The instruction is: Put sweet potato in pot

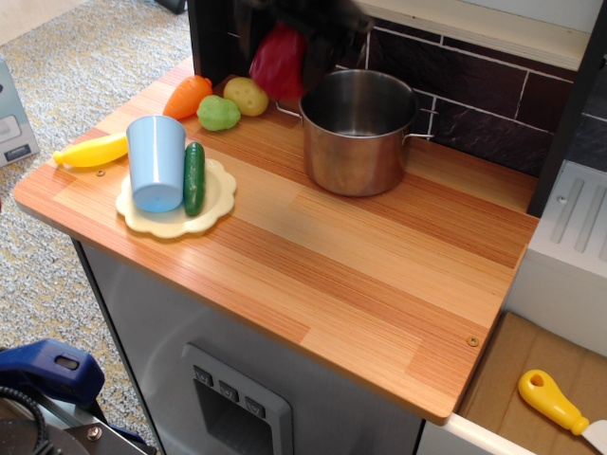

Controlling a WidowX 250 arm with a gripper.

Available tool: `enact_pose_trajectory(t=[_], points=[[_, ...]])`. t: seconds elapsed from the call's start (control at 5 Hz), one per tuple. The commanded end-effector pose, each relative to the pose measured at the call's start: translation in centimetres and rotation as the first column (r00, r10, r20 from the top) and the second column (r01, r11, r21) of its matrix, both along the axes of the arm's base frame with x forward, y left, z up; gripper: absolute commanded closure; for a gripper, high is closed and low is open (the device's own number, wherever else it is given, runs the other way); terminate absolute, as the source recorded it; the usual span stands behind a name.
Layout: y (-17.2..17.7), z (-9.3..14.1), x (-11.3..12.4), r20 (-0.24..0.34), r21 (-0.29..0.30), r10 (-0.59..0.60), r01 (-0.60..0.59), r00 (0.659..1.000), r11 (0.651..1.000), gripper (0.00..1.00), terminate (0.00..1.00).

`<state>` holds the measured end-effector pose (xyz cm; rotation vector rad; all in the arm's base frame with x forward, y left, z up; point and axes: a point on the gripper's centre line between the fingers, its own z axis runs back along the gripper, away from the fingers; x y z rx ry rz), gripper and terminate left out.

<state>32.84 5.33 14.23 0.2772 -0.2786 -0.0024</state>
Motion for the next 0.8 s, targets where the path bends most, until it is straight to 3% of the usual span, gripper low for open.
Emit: enact_pose_trajectory(t=[0.0, 0.2, 0.4, 0.6], points=[[-0.6, 1.0, 3.0, 0.094, -0.031, -0.074, 0.077, 0.993, 0.997, 1.00, 0.00], [-0.9, -0.6, 3.9, 0.131, -0.097, -0.114, 0.127, 0.985, 0.987, 0.00, 0.00], [-0.9, -0.6, 3.9, 0.131, -0.097, -0.114, 0.127, 0.985, 0.987, 0.00, 0.00], [-0.9, -0.6, 3.9, 0.131, -0.097, -0.114, 0.127, 0.985, 0.987, 0.00, 1.00]])
